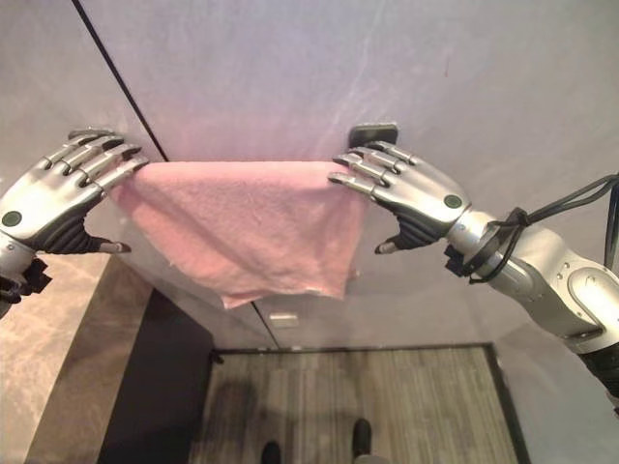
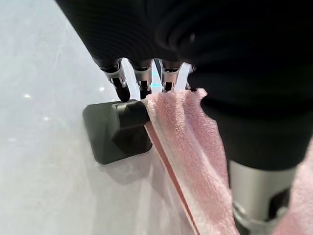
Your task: Put brush and paste in cup on sink, flatten towel.
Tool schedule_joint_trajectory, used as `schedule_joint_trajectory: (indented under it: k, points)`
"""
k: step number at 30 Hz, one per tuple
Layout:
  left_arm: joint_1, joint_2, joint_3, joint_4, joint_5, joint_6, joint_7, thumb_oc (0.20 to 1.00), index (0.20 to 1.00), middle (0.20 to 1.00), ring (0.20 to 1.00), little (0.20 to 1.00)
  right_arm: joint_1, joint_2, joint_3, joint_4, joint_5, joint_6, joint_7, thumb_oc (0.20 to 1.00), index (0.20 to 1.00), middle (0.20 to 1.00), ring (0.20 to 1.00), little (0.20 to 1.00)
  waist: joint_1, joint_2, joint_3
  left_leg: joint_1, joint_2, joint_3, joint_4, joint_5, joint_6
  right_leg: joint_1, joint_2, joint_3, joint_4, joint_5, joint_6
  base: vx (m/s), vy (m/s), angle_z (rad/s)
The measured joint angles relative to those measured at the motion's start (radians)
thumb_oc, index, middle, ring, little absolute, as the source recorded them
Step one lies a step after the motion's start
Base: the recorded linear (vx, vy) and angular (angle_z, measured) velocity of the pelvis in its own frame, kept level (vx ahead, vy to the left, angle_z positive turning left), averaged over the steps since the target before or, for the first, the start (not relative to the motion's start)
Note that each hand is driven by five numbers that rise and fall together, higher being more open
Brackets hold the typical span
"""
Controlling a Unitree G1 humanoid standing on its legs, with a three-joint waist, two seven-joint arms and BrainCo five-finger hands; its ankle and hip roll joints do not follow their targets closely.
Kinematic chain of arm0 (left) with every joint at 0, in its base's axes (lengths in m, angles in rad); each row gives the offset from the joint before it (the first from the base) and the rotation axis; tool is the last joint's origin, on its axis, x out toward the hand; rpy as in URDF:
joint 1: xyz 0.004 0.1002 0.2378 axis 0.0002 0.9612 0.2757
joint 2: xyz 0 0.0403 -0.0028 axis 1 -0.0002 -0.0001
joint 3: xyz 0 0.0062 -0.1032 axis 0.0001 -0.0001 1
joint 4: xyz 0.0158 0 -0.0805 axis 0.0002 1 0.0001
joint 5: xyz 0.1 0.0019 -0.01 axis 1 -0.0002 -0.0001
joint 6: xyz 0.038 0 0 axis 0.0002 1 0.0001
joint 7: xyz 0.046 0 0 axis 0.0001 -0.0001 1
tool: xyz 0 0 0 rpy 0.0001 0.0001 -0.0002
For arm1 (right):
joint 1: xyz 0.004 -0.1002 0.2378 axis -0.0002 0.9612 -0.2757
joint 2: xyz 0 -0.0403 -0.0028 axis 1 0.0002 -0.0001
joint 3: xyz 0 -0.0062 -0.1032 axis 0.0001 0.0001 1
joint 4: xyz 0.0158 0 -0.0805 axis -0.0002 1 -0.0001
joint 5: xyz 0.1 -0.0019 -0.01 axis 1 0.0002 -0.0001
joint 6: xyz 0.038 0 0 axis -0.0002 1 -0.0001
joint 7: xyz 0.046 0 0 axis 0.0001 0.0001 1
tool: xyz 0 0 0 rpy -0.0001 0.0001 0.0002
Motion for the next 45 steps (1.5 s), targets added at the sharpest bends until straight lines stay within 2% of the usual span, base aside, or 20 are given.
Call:
schedule_joint_trajectory:
  k: [6,12,13,16,21,24,27,31,35,38,42,45]
  points:
    - [0.031,-0.005,0.015,0.003,0.001,-0.004,0.0,1.0,1.0,1.0,1.0,1.0,0.002,0.0,0.001,0.003,0.007,0.0,0.003,1.0,1.0,1.0,1.0,1.0,0.006,0.013,-0.009,0.0,0.001,-0.001,0.0,0.0,0.0,0.003,0.002,-0.001,0.0,0.001,0.0,0.0,0.0,0.0]
    - [0.051,-0.053,0.015,0.005,0.011,-0.012,0.004,1.0,1.0,1.0,1.0,1.0,0.016,0.016,0.004,0.024,0.009,0.0,0.0,1.0,1.0,1.0,1.0,1.0,0.012,0.017,-0.011,0.019,0.004,-0.005,0.0,0.0,0.0,0.026,0.004,-0.005,0.0,0.0,0.001,0.0,0.0,0.0]
    - [0.061,-0.1,0.014,0.006,0.04,-0.014,0.022,1.0,1.0,1.0,1.0,1.0,0.048,0.055,-0.025,0.028,0.007,0.002,-0.014,1.0,1.0,1.0,1.0,1.0,0.014,0.017,-0.012,0.023,0.004,-0.006,0.0,0.0,0.0,0.03,0.004,-0.005,0.0,0.0,0.001,0.0,0.0,0.0]
    - [0.07,-0.158,0.015,0.016,0.066,-0.005,0.056,1.0,1.0,1.0,1.0,1.0,0.093,0.106,-0.059,0.029,-0.004,0.007,-0.045,1.0,1.0,1.0,1.0,1.0,0.021,0.015,-0.015,0.024,0.004,-0.007,0.0,0.001,-0.001,0.032,0.003,-0.006,0.0,0.0,0.001,0.0,0.0,0.0]
    - [0.067,-0.356,0.008,0.043,0.068,0.006,0.135,1.0,1.0,1.0,1.0,1.0,0.172,0.225,-0.112,0.045,-0.023,0.016,-0.139,1.0,1.0,1.0,1.0,1.0,0.011,0.013,-0.019,0.039,0.006,-0.007,0.0,0.001,-0.001,0.047,0.004,-0.006,0.0,-0.001,0.001,-0.03,-0.01,0.0]
    - [0.059,-0.435,-0.002,0.055,0.067,0.02,0.175,1.0,1.0,1.0,1.0,1.0,0.172,0.309,-0.115,0.064,-0.013,0.022,-0.174,1.0,1.0,1.0,1.0,1.0,0.006,0.008,-0.022,0.041,0.007,-0.006,0.0,0.003,-0.003,0.048,0.006,-0.005,0.0,-0.001,0.0,-0.05,-0.016,-0.01]
    - [-0.012,-0.53,-0.066,0.094,0.056,0.056,0.198,1.0,1.0,1.0,1.0,1.0,0.168,0.409,-0.113,0.089,0.037,0.033,-0.201,1.0,1.0,1.0,1.0,1.0,0.016,-0.002,-0.033,0.054,0.01,-0.009,0.0,0.004,-0.006,0.061,0.011,-0.007,0.0,-0.001,-0.001,-0.06,-0.019,0.02]
    - [-0.021,-0.544,-0.065,0.093,0.034,0.072,0.226,1.0,1.0,1.0,1.0,1.0,0.167,0.449,-0.143,0.088,0.036,0.034,-0.263,1.0,1.0,1.0,1.0,1.0,0.016,-0.019,-0.044,0.055,0.011,-0.009,-0.001,0.004,-0.006,0.064,0.009,-0.008,0.0,-0.001,-0.001,-0.02,-0.005,0.01]
    - [-0.017,-0.609,-0.036,0.06,0.015,0.079,0.27,1.0,1.0,1.0,1.0,1.0,0.175,0.475,-0.198,0.039,0.021,0.032,-0.323,1.0,1.0,1.0,1.0,1.0,0.016,-0.026,-0.049,0.058,0.009,-0.01,0.0,0.004,-0.005,0.066,0.006,-0.008,0.0,-0.001,-0.001,0.0,0.0,0.0]
    - [0.018,-0.697,-0.009,-0.001,-0.062,0.067,0.274,1.0,1.0,1.0,1.0,1.0,0.25,0.498,-0.276,-0.01,-0.004,0.029,-0.349,1.0,1.0,1.0,1.0,1.0,0.017,-0.028,-0.05,0.059,0.007,-0.01,0.0,0.004,-0.005,0.067,0.006,-0.008,0.0,0.0,-0.001,0.0,0.0,0.0]
    - [0.062,-0.742,-0.019,-0.019,-0.159,0.048,0.262,1.0,1.0,1.0,1.0,1.0,0.346,0.535,-0.337,-0.011,-0.005,0.03,-0.37,1.0,1.0,1.0,1.0,1.0,0.011,-0.027,-0.051,0.06,0.007,-0.008,0.0,0.002,-0.003,0.068,0.006,-0.007,0.0,-0.002,0.001,0.0,0.0,0.0]
    - [0.154,-0.847,-0.045,-0.038,-0.295,0.018,0.233,1.0,1.0,1.0,1.0,1.0,0.518,0.633,-0.429,0.004,-0.001,0.029,-0.394,1.0,1.0,1.0,1.0,1.0,0.007,-0.025,-0.051,0.06,0.004,-0.009,-0.003,0.001,0.0,0.068,0.003,-0.007,0.0,-0.005,0.005,0.0,0.0,0.0]
